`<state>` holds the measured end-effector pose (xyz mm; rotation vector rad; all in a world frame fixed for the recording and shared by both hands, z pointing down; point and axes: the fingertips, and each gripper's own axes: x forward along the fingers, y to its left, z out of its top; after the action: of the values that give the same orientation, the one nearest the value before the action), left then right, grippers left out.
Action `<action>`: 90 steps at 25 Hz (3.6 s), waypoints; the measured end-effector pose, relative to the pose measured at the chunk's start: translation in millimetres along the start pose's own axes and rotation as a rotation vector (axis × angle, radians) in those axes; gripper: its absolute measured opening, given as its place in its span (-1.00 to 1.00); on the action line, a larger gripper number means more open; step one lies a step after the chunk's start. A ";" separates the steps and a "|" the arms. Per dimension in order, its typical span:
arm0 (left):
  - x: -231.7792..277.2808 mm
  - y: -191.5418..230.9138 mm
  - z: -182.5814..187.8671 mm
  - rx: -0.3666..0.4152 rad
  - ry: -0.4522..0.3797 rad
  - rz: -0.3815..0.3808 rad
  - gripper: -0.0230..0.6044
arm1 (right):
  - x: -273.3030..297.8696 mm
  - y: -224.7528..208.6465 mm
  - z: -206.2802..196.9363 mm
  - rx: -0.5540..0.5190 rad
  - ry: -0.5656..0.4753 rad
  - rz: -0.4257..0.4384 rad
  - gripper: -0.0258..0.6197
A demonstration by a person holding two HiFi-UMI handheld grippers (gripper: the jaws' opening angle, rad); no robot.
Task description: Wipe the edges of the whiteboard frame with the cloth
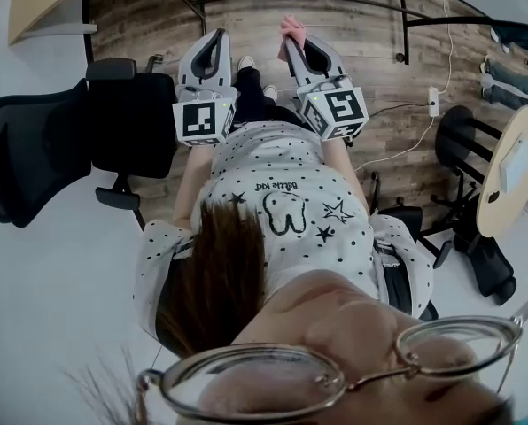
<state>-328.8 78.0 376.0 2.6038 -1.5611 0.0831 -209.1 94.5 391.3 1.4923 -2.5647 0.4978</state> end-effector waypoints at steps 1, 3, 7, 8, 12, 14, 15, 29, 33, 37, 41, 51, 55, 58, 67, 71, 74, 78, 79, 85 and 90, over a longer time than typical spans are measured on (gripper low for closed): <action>6.6 4.8 0.7 -0.003 0.001 -0.003 -0.87 | 8.2 -2.1 2.4 0.002 0.003 0.002 -0.79; 22.1 14.8 4.1 -0.007 0.003 -0.006 -0.87 | 25.2 -6.3 9.9 0.007 0.006 0.007 -0.79; 47.3 39.6 10.1 -0.010 0.000 -0.016 -0.87 | 60.4 -7.1 25.0 -0.004 0.002 0.019 -0.79; 52.5 47.4 9.7 -0.011 -0.003 -0.016 -0.87 | 70.3 -6.5 27.0 -0.007 -0.001 0.021 -0.79; 73.0 74.1 7.1 -0.015 -0.006 -0.012 -0.87 | 104.7 -8.3 31.6 -0.014 -0.002 0.024 -0.79; 79.8 81.7 5.2 -0.016 -0.003 -0.014 -0.87 | 114.8 -10.9 33.8 -0.012 -0.005 0.018 -0.79; 83.1 83.9 4.4 -0.014 -0.002 -0.017 -0.87 | 118.7 -12.8 35.1 -0.010 -0.008 0.016 -0.79; 126.3 131.2 -13.5 0.024 -0.013 0.039 -0.87 | 217.5 -11.2 2.2 -0.067 0.012 0.152 -0.80; 112.2 148.0 -13.4 0.008 -0.005 0.105 -0.87 | 244.1 -1.0 -11.3 -0.064 0.017 0.188 -0.80; 104.7 152.6 -16.1 -0.014 -0.010 0.145 -0.87 | 260.7 2.6 -18.4 -0.097 0.018 0.196 -0.80; 100.8 158.0 -14.3 -0.032 -0.007 0.178 -0.87 | 279.1 5.6 -35.3 -0.114 0.043 0.219 -0.80; 92.9 173.5 -23.0 -0.060 0.021 0.220 -0.87 | 323.5 3.0 -70.3 -0.132 0.115 0.232 -0.80; 96.7 180.4 -31.6 -0.073 0.030 0.225 -0.87 | 337.1 0.2 -78.6 -0.113 0.118 0.221 -0.80; 97.4 181.4 -30.7 -0.079 0.025 0.221 -0.87 | 341.6 0.9 -82.4 -0.108 0.124 0.203 -0.80; 105.3 177.4 -26.6 -0.083 0.017 0.200 -0.87 | 348.2 -10.5 -81.1 -0.080 0.124 0.147 -0.80; 106.9 176.8 -25.9 -0.085 0.016 0.198 -0.87 | 349.6 -15.3 -81.5 -0.081 0.124 0.131 -0.80; 108.1 177.3 -25.4 -0.083 0.015 0.196 -0.87 | 350.7 -17.8 -81.1 -0.094 0.124 0.124 -0.80; 109.1 176.5 -27.0 -0.084 0.016 0.193 -0.87 | 350.7 -17.9 -81.9 -0.102 0.125 0.120 -0.80; 109.4 176.0 -27.1 -0.084 0.016 0.191 -0.87 | 350.5 -18.0 -82.2 -0.107 0.125 0.118 -0.80; 113.3 170.9 -26.5 -0.082 0.014 0.172 -0.87 | 346.3 -25.2 -83.8 -0.120 0.128 0.100 -0.81; 119.9 168.4 -26.0 -0.080 0.013 0.149 -0.87 | 344.2 -35.4 -82.8 -0.096 0.122 0.073 -0.81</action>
<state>-420.7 -102.8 424.2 2.4197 -1.7156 0.0482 -355.3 -175.2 571.6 1.2996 -2.5181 0.4527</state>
